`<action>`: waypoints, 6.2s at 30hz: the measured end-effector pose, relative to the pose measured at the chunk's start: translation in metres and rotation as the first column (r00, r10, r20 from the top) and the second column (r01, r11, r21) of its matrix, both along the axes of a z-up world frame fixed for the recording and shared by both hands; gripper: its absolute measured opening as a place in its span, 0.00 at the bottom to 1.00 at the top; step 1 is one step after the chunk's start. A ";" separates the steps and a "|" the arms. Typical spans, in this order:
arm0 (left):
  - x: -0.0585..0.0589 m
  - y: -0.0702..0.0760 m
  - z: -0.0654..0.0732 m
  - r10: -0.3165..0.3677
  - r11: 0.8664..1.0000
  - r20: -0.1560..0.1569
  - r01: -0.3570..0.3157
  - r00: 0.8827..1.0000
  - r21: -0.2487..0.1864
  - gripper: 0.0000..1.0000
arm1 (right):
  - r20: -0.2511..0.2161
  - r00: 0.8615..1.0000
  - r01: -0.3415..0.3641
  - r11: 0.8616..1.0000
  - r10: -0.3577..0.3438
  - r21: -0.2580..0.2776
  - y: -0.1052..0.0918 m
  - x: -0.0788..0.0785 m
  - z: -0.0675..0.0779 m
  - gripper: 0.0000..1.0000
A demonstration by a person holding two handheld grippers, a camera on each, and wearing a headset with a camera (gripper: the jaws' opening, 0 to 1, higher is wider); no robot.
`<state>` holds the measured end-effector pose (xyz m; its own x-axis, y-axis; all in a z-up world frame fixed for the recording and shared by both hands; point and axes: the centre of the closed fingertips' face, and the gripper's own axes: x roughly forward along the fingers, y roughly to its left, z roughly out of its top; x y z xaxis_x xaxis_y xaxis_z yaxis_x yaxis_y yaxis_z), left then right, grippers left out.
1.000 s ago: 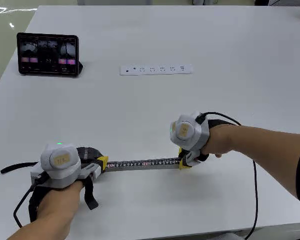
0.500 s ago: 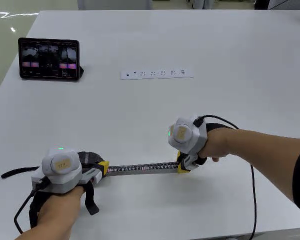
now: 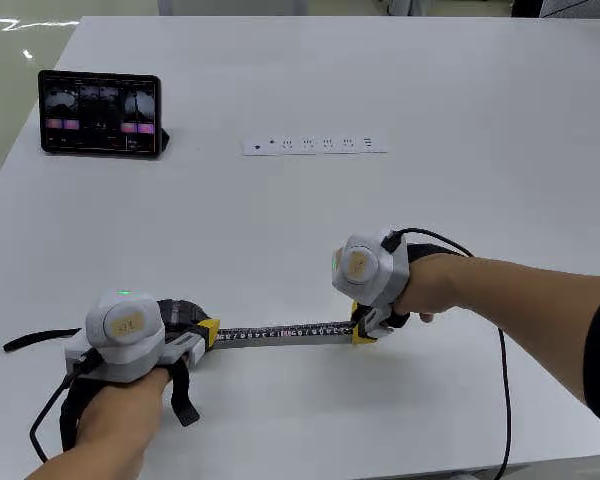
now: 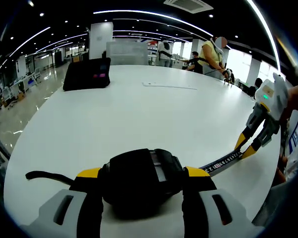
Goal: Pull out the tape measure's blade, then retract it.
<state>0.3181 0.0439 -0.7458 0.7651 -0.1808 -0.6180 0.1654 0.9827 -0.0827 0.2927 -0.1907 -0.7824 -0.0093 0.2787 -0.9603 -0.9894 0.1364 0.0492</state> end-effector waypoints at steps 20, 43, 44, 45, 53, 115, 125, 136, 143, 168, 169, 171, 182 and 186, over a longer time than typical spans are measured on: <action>0.000 0.000 -0.003 -0.004 1.000 -0.010 0.004 1.000 0.000 0.61 | 0.007 1.000 -0.009 1.000 0.009 -0.024 0.010 0.002 -0.003 0.10; 0.000 -0.001 -0.004 -0.005 1.000 -0.016 0.005 1.000 0.000 0.61 | 0.037 0.999 -0.039 0.997 0.036 0.065 0.020 0.001 -0.002 0.10; 0.000 -0.001 -0.004 -0.004 1.000 -0.016 0.004 1.000 0.000 0.61 | 0.036 0.999 -0.037 0.997 0.034 0.064 0.021 0.001 -0.002 0.10; 0.000 -0.001 -0.004 -0.004 1.000 -0.016 0.004 1.000 0.000 0.61 | 0.035 0.999 -0.035 0.997 0.033 0.064 0.021 0.001 -0.002 0.10; 0.000 -0.001 -0.004 -0.004 1.000 -0.013 0.004 1.000 -0.005 0.61 | 0.033 0.999 -0.028 0.997 0.026 0.069 0.026 0.001 -0.002 0.10; -0.001 0.000 -0.002 -0.027 0.998 -0.012 0.026 1.000 -0.054 0.60 | 0.016 1.000 -0.004 0.997 0.003 0.080 0.048 0.002 0.000 0.10; -0.001 -0.001 -0.004 -0.044 0.998 -0.019 0.043 0.999 -0.043 0.60 | 0.023 0.999 -0.035 0.997 0.033 0.074 0.051 0.001 -0.001 0.11; -0.001 -0.002 -0.004 -0.059 0.997 -0.036 0.057 0.998 -0.047 0.60 | 0.021 0.998 -0.052 0.996 0.051 0.073 0.056 0.001 -0.001 0.11; -0.001 -0.002 -0.004 -0.058 0.997 -0.038 0.056 0.998 -0.053 0.60 | 0.024 0.999 -0.040 0.996 0.038 0.078 0.059 0.002 -0.001 0.11; -0.001 -0.003 -0.006 -0.056 0.996 -0.051 0.052 0.997 -0.070 0.61 | 0.023 0.999 -0.050 0.996 0.048 0.080 0.068 0.001 0.000 0.10; -0.001 -0.003 -0.006 -0.056 0.996 -0.052 0.052 0.997 -0.071 0.61 | 0.023 0.999 -0.050 0.996 0.048 0.081 0.068 0.001 0.000 0.10; -0.001 -0.003 -0.006 -0.056 0.996 -0.052 0.052 0.997 -0.071 0.61 | 0.022 0.999 -0.047 0.996 0.045 0.079 0.069 0.001 0.000 0.10; -0.001 -0.003 -0.007 -0.056 0.996 -0.057 0.051 0.997 -0.074 0.61 | 0.019 0.998 -0.054 0.996 0.053 0.076 0.073 0.002 -0.001 0.10; -0.001 -0.003 -0.007 -0.056 0.996 -0.059 0.052 0.997 -0.075 0.61 | 0.018 0.998 -0.054 0.996 0.053 0.075 0.074 0.002 -0.001 0.10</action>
<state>0.3172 0.0410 -0.7524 0.7145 -0.2672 -0.6466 0.2104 0.9635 -0.1657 0.2945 -0.1166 -0.7833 -0.0111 0.3498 -0.9368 -0.9959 0.0799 0.0416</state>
